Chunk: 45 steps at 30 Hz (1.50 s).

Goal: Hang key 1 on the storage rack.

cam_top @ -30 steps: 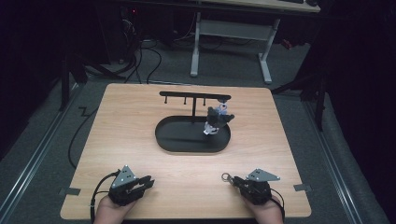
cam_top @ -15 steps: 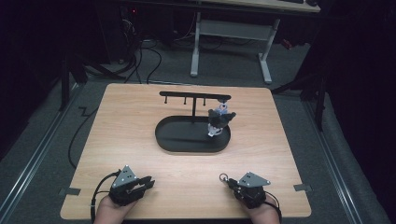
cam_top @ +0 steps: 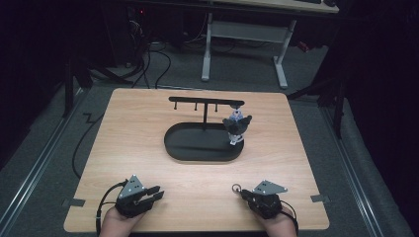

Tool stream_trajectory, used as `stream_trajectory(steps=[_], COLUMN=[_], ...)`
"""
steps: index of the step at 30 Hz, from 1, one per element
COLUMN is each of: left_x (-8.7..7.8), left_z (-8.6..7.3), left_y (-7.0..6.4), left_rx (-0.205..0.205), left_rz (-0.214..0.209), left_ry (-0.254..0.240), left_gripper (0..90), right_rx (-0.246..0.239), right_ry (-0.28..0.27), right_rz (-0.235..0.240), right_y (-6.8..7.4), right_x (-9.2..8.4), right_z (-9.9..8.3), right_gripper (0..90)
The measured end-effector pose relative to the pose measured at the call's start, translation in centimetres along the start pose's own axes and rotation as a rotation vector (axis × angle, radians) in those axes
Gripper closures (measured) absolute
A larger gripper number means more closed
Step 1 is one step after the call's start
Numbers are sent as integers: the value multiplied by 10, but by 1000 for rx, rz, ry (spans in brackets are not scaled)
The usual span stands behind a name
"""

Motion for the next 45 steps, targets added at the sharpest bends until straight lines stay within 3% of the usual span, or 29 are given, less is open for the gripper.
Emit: stream_trajectory(steps=[4, 6, 8, 15, 24, 35, 43, 45], left_x=[0, 0, -1, -6, -8, -7, -5, -5], left_z=[0, 0, 0, 0, 0, -1, -1, -1], left_y=[0, 1, 1, 4, 7, 7, 6, 5], left_rx=[0, -4, -11, -4, -10, -9, -7, -7], left_rz=[4, 8, 8, 66, 66, 42, 35, 33], left_ry=[-4, -8, -28, -89, -103, -98, -93, -92], left_gripper=[680, 595, 570, 406, 396, 395, 396, 396], right_rx=[13, 4, 5, 11, 28, 29, 24, 4], right_ry=[-19, -8, -3, 44, 119, 281, 385, 413], right_rz=[-3, -7, -6, -6, 32, 72, 67, 65], right_y=[-2, -3, -3, -10, -13, -14, -17, -18], right_x=[-6, -9, -10, -22, -32, -43, -53, -55], right_z=[6, 10, 12, 28, 53, 89, 114, 123], right_gripper=[854, 853, 853, 853, 853, 852, 852, 852])
Point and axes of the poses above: each handheld gripper's, and its own axes: x roughly forward along the jaws, z roughly out of its top, y roughly to its left, the point moved 2 cm from there along x, roughly forward along the jaws, and after that the axes turned 2 degrees about z, right-handed, at the moved point
